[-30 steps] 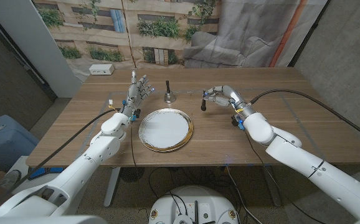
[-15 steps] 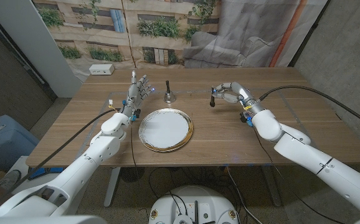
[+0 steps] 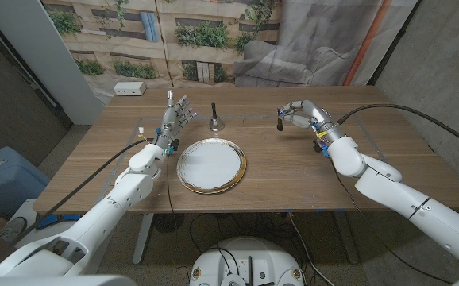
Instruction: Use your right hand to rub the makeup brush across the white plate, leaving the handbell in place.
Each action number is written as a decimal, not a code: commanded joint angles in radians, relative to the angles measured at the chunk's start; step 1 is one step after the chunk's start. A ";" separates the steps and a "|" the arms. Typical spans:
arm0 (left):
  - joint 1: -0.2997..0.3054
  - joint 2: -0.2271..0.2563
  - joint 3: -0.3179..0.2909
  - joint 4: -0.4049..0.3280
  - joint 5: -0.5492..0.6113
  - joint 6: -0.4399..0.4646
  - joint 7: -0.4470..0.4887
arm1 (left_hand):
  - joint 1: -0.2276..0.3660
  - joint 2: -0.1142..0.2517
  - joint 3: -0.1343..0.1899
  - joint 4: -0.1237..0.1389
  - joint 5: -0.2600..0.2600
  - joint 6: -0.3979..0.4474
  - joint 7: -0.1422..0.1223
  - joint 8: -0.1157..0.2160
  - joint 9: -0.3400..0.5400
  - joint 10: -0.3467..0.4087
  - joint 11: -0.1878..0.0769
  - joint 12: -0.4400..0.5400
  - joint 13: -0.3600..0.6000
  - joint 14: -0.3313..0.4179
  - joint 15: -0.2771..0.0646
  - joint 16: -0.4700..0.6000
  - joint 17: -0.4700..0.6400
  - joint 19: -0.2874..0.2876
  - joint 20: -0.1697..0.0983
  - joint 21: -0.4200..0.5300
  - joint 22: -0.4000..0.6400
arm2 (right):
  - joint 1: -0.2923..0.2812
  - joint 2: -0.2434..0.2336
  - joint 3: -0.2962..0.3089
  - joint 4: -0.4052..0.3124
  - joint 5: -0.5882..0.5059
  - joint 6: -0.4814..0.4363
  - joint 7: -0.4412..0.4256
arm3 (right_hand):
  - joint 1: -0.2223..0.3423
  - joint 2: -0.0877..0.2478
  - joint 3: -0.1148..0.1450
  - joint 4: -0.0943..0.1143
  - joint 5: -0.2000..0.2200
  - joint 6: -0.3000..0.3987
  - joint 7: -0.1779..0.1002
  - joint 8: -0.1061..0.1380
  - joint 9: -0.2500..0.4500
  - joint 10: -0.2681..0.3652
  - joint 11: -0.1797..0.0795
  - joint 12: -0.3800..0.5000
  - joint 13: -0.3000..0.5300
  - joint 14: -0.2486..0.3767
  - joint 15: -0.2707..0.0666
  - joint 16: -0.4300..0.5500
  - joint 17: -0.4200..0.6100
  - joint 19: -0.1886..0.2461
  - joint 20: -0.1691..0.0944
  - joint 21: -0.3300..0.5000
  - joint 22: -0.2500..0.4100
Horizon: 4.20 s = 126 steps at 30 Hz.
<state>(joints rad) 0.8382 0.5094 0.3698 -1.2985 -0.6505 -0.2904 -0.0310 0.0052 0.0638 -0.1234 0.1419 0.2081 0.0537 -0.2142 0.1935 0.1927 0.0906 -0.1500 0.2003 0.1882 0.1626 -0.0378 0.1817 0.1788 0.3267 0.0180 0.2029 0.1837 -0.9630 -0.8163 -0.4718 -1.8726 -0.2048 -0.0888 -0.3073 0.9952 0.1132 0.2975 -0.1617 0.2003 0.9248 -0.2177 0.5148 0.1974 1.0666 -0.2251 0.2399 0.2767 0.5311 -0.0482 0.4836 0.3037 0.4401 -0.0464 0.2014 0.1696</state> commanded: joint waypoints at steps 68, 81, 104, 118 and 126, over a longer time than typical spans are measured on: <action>0.000 -0.001 0.000 -0.001 0.001 0.000 0.003 | 0.000 0.016 -0.003 0.007 0.008 0.001 -0.007 0.003 0.002 0.002 -0.007 0.007 0.003 0.010 -0.014 0.003 0.002 0.006 0.001 0.007 0.005 | 0.139 -0.014 -0.249 0.075 -0.628 -0.388 0.095 | 0.004 0.003 -0.001 -0.001 0.009 0.022 0.001 0.009 0.006 0.012 0.006 -0.004 0.004 0.018 -0.158 -0.008 0.004 0.006 0.001 0.000 0.004; 0.000 -0.001 0.000 0.000 0.001 0.000 0.003 | 0.000 0.016 -0.003 0.007 0.008 0.001 -0.007 0.003 0.002 0.002 -0.007 0.007 0.003 0.010 -0.014 0.003 0.002 0.006 0.001 0.007 0.005 | 0.162 -0.004 -0.284 0.096 -0.678 -0.397 0.148 | 0.003 0.002 -0.001 -0.001 0.009 0.023 0.001 0.009 0.006 0.013 0.006 -0.004 0.004 0.017 -0.158 -0.011 0.003 0.006 0.001 0.000 0.004; 0.000 -0.001 0.000 0.000 0.001 0.000 0.003 | 0.000 0.016 -0.003 0.007 0.008 0.002 -0.007 0.004 0.002 0.002 -0.007 0.007 0.003 0.010 -0.013 0.003 0.002 0.006 0.001 0.006 0.005 | 0.182 0.011 -0.314 0.119 -0.730 -0.391 0.212 | 0.004 0.000 -0.001 -0.002 0.010 0.025 0.001 0.009 0.006 0.016 0.005 -0.005 0.004 0.016 -0.158 -0.013 0.003 0.005 0.001 -0.001 0.004; 0.000 -0.001 0.000 0.000 0.001 0.000 0.003 | 0.000 0.016 -0.003 0.007 0.008 0.002 -0.007 0.004 0.002 0.002 -0.007 0.007 0.003 0.010 -0.013 0.003 0.002 0.006 0.000 0.007 0.005 | 0.186 0.012 -0.324 0.129 -0.735 -0.383 0.231 | 0.002 -0.001 -0.003 -0.001 0.010 0.026 0.000 0.008 0.006 0.016 0.006 -0.006 0.003 0.015 -0.156 -0.014 0.003 0.000 0.000 -0.003 0.004; 0.000 -0.001 0.000 0.000 0.001 0.000 0.003 | 0.000 0.016 -0.003 0.007 0.008 0.002 -0.007 0.004 0.002 0.002 -0.007 0.007 0.003 0.010 -0.014 0.003 0.002 0.007 0.001 0.007 0.005 | 0.205 0.013 -0.358 0.144 -0.795 -0.382 0.261 | 0.002 -0.003 -0.003 -0.001 0.011 0.026 0.000 0.008 0.006 0.018 0.005 -0.006 0.003 0.012 -0.156 -0.016 0.002 -0.003 0.000 -0.004 0.004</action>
<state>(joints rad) 0.8386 0.5085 0.3697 -1.2987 -0.6496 -0.2904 -0.0278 0.0052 0.0638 -0.1234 0.1419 0.2081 0.0537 -0.2142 0.1935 0.1927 0.0906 -0.1500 0.2003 0.1882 0.1626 -0.0378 0.1817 0.1788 0.3267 0.0180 0.2029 0.1837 -0.7750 -0.8049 -0.7982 -1.7444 -0.9483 -0.4764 -0.0768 0.9951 0.1132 0.2975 -0.1617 0.2076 0.9417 -0.2128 0.5187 0.1979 1.0737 -0.2179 0.2351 0.2761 0.5383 -0.0519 0.4673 0.3065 0.4401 -0.0464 0.2014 0.1696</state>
